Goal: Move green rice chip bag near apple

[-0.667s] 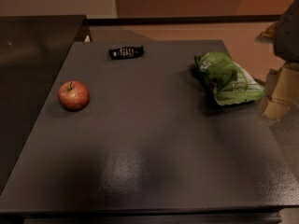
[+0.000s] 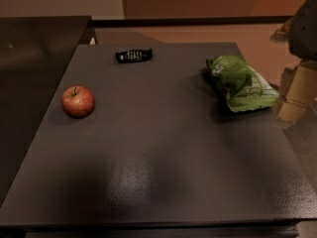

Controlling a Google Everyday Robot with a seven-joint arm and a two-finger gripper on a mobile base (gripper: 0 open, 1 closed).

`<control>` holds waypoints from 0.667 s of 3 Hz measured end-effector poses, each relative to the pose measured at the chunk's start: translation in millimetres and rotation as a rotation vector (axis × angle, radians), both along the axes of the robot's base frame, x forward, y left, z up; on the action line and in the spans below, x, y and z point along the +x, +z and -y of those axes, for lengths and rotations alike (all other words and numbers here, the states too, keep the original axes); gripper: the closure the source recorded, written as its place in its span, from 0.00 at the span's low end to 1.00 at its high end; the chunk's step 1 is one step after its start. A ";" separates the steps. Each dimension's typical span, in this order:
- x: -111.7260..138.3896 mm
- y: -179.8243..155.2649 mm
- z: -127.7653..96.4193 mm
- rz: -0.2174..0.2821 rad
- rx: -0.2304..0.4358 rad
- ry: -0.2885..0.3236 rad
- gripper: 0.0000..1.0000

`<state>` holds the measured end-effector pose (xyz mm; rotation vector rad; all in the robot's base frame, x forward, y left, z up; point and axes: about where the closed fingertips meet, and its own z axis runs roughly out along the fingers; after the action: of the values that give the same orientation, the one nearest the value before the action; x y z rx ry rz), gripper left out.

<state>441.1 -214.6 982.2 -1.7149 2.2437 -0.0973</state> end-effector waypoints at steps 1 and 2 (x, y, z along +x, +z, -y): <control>20.0 -0.3 3.8 -0.021 0.036 -0.039 0.00; 52.0 -16.3 12.5 -0.044 0.083 -0.089 0.00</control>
Offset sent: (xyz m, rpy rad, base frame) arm 0.0882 -0.0261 -0.0398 0.1378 0.0998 -0.1510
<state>493.0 -227.0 965.9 -1.5898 2.3218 0.0144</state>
